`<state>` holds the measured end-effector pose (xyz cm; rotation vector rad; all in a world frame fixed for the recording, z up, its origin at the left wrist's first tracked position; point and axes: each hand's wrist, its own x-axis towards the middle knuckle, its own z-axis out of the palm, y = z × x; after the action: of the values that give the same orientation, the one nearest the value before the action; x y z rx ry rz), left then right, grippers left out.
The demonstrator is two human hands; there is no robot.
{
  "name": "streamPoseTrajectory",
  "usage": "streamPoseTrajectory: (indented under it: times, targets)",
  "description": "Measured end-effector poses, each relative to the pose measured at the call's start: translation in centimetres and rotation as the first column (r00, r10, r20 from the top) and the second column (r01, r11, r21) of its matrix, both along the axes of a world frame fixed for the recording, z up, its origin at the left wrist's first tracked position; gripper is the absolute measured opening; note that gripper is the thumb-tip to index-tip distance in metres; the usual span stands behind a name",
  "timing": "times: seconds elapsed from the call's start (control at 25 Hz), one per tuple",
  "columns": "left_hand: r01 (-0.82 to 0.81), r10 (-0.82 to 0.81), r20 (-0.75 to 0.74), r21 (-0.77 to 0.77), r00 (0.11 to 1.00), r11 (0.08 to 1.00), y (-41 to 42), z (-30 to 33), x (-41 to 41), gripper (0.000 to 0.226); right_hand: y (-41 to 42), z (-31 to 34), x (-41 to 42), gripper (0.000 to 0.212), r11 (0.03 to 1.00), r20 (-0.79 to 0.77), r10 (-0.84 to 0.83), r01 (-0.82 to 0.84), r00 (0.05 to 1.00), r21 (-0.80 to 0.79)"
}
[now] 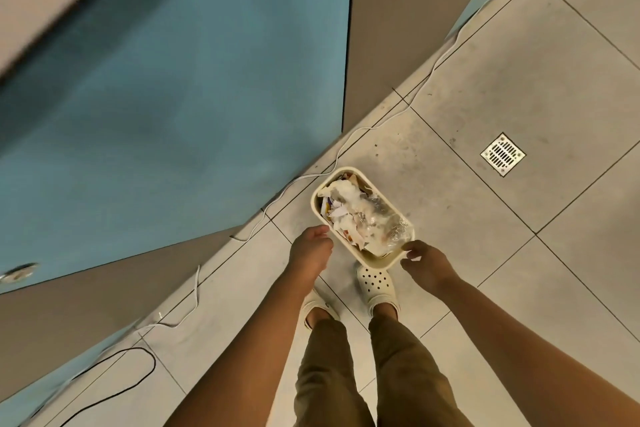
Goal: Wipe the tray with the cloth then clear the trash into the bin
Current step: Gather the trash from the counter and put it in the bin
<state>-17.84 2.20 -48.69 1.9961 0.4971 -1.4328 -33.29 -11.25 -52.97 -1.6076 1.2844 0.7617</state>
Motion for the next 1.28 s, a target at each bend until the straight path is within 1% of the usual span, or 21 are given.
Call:
streamPoseTrajectory:
  times: [0.08, 0.12, 0.16, 0.24, 0.28, 0.36, 0.48, 0.56, 0.68, 0.76, 0.84, 0.88, 0.92, 1.04, 1.12, 1.28]
  targets:
    - [0.033, -0.033, 0.045, -0.012, 0.998, 0.999, 0.6, 3.5, 0.1, 0.035, 0.4, 3.4, 1.4, 0.034, 1.0, 0.077, 0.013, -0.014, 0.997, 0.013]
    - [0.063, -0.06, 0.095, -0.022, 0.994, 0.998, 0.8, 5.6, 0.2, 0.034, 0.6, 5.7, 2.5, 0.033, 1.0, 0.144, 0.0, -0.002, 0.99, 0.018]
    - [0.092, -0.085, 0.154, -0.038, 0.984, 0.995, 0.8, 7.6, 0.4, 0.033, 0.7, 8.5, 3.8, 0.031, 0.999, 0.236, -0.03, 0.025, 0.971, 0.026]
    - [0.116, -0.087, 0.264, -0.098, 0.961, 0.988, 0.4, 11.6, 0.8, 0.03, 0.9, 14.1, 6.3, 0.026, 0.995, 0.438, -0.103, 0.085, 0.893, 0.06]
    - [0.105, -0.058, 0.3, -0.141, 0.952, 0.984, -0.1, 14.3, 0.8, 0.029, 1.0, 17.2, 7.3, 0.024, 0.992, 0.52, -0.121, 0.09, 0.846, 0.085]
    - [0.053, 0.035, 0.342, -0.243, 0.939, 0.969, -1.0, 20.1, 0.7, 0.03, 0.9, 23.1, 8.5, 0.024, 0.994, 0.635, -0.105, 0.052, 0.766, 0.101]
    - [0.003, 0.165, 0.403, -0.385, 0.9, 0.923, -1.0, 28.7, 0.3, 0.03, 0.2, 30.4, 9.1, 0.022, 0.999, 0.733, -0.014, -0.017, 0.68, 0.035]
    - [0.035, 0.188, 0.468, -0.429, 0.863, 0.903, -0.4, 33.4, 0.2, 0.028, -0.1, 34.9, 9.6, 0.021, 0.998, 0.779, 0.036, -0.057, 0.627, 0.0]
    - [0.056, 0.262, 0.574, -0.476, 0.776, 0.877, 1.4, 39.5, 0.4, 0.028, 0.6, 41.0, 11.5, 0.019, 0.983, 0.843, 0.16, -0.165, 0.514, -0.086]
    - [0.04, 0.327, 0.609, -0.509, 0.723, 0.86, 2.8, 42.5, 0.5, 0.028, 1.5, 44.4, 12.7, 0.018, 0.964, 0.863, 0.23, -0.226, 0.451, -0.139]
    - [0.001, 0.407, 0.628, -0.544, 0.664, 0.839, 5.1, 45.2, 0.7, 0.028, 3.1, 47.0, 14.3, 0.018, 0.953, 0.884, 0.243, -0.269, 0.399, -0.14]
    - [-0.009, 0.416, 0.616, -0.552, 0.669, 0.834, 5.2, 45.5, 0.9, 0.028, 3.0, 47.3, 14.5, 0.017, 0.958, 0.889, 0.228, -0.255, 0.398, -0.132]
    - [-0.029, 0.441, 0.619, -0.559, 0.65, 0.829, 6.1, 46.2, 1.2, 0.028, 3.6, 48.1, 15.1, 0.016, 0.957, 0.897, 0.22, -0.261, 0.384, -0.123]
    - [-0.089, 0.53, 0.648, -0.584, 0.547, 0.807, 10.5, 48.5, 3.4, 0.028, 6.8, 50.7, 18.0, 0.015, 0.942, 0.912, 0.228, -0.315, 0.341, -0.118]
    - [-0.127, 0.556, 0.667, -0.578, 0.497, 0.806, 13.4, 49.3, 5.1, 0.029, 9.3, 52.0, 20.0, 0.015, 0.928, 0.913, 0.248, -0.35, 0.324, -0.128]
    - [-0.187, 0.603, 0.661, -0.59, 0.446, 0.786, 19.1, 49.7, 8.7, 0.031, 14.4, 52.4, 24.4, 0.015, 0.901, 0.891, 0.316, -0.398, 0.326, -0.174]
